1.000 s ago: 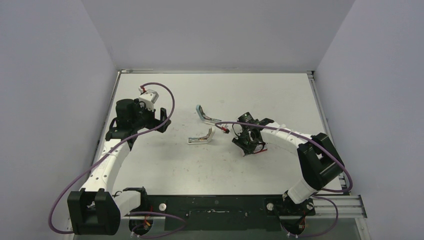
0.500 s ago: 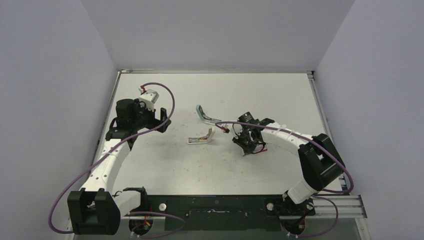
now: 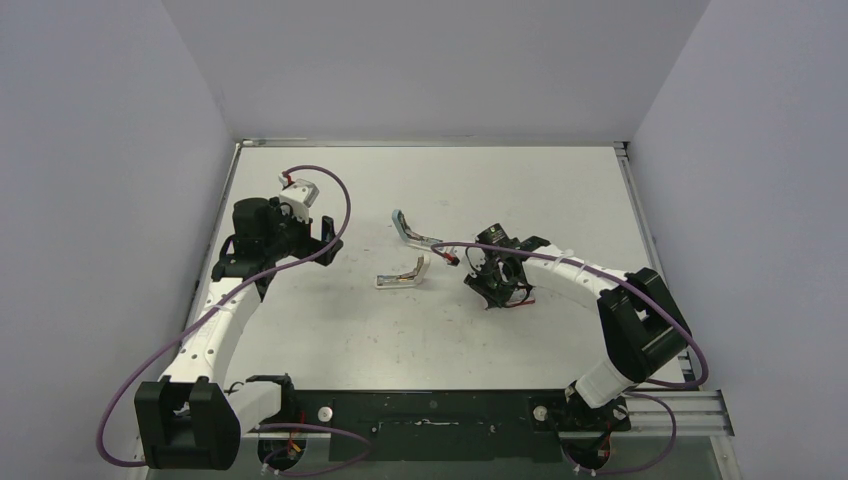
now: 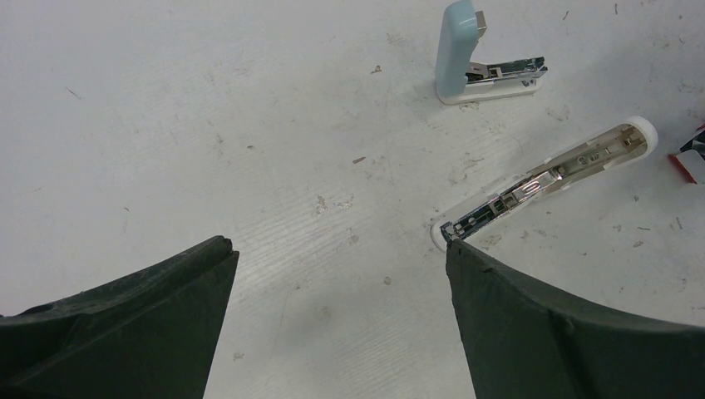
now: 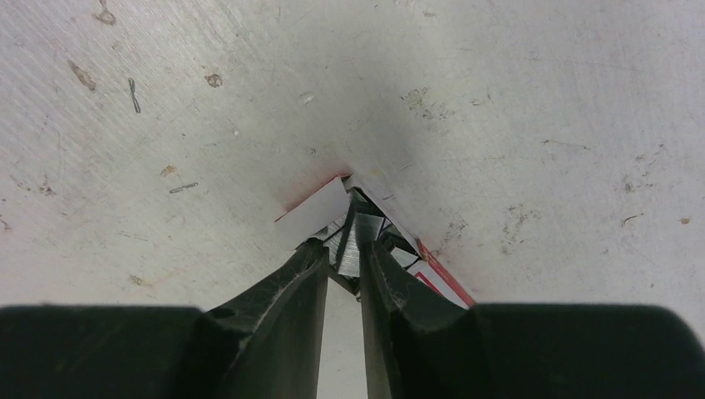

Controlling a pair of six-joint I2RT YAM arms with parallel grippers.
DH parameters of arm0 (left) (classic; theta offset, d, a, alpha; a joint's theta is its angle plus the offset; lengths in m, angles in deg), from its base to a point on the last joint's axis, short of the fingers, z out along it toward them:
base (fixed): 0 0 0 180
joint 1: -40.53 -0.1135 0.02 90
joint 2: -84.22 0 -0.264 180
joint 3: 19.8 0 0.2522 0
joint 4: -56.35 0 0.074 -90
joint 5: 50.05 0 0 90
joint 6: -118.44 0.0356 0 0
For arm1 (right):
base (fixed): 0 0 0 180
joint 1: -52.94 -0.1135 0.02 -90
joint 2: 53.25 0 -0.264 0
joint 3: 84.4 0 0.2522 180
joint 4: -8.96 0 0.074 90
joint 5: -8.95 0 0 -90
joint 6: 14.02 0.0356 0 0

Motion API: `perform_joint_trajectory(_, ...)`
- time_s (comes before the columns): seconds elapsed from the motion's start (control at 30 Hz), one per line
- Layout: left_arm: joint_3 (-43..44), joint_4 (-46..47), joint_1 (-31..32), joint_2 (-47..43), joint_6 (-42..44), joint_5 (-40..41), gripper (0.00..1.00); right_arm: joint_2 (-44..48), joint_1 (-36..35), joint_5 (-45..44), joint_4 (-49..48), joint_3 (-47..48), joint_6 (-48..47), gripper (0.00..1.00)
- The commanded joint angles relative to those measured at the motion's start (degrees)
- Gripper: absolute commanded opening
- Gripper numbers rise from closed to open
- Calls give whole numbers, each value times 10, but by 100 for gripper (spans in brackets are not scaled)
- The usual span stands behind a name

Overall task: Load the staples into the stapler
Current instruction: Pick up the staple from the staple box.

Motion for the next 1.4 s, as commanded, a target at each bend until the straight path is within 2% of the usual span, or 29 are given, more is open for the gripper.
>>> perform_joint_trajectory(0.0,21,7,2,1,8,-4,96,18,1,-11,-10,3,0,24)
perform_joint_trajectory(0.6,20,5,2,0,9,-2,97,-6,8,-4,-22,-8,-8,29)
perform_joint_trajectory(1.37,22,6,4,2,9,0,97,12,-1,29,-12,-7,-7,25)
